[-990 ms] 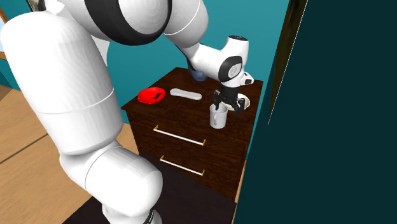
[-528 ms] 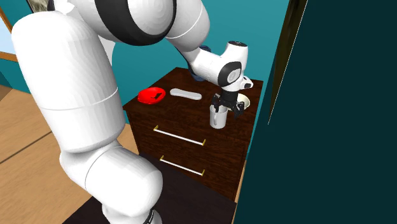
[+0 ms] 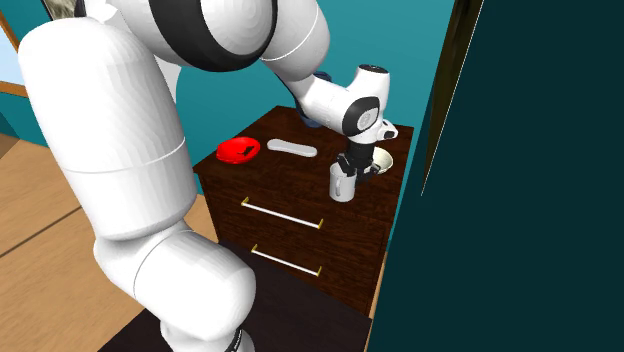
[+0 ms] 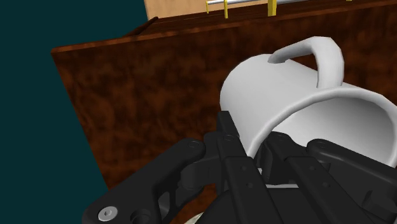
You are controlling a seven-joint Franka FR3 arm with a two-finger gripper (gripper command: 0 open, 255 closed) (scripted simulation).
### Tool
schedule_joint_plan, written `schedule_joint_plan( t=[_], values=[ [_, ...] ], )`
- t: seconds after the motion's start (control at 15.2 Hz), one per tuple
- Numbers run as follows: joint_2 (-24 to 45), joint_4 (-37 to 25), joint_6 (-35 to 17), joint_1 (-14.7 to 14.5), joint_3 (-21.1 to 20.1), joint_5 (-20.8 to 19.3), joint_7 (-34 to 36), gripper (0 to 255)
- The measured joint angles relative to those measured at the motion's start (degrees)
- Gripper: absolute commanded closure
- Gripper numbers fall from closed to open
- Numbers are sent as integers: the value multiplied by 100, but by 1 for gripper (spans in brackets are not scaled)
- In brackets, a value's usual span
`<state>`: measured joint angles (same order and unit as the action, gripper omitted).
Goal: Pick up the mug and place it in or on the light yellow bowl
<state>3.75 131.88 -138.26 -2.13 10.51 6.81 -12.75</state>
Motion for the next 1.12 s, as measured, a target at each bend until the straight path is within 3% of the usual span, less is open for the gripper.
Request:
schedule_joint_plan(
  t=[0.4, 1.12],
  values=[
    [-21, -11, 32, 2, 3, -9, 3, 255],
    [-495, -349, 824, -3, 11, -206, 190, 255]
  ],
)
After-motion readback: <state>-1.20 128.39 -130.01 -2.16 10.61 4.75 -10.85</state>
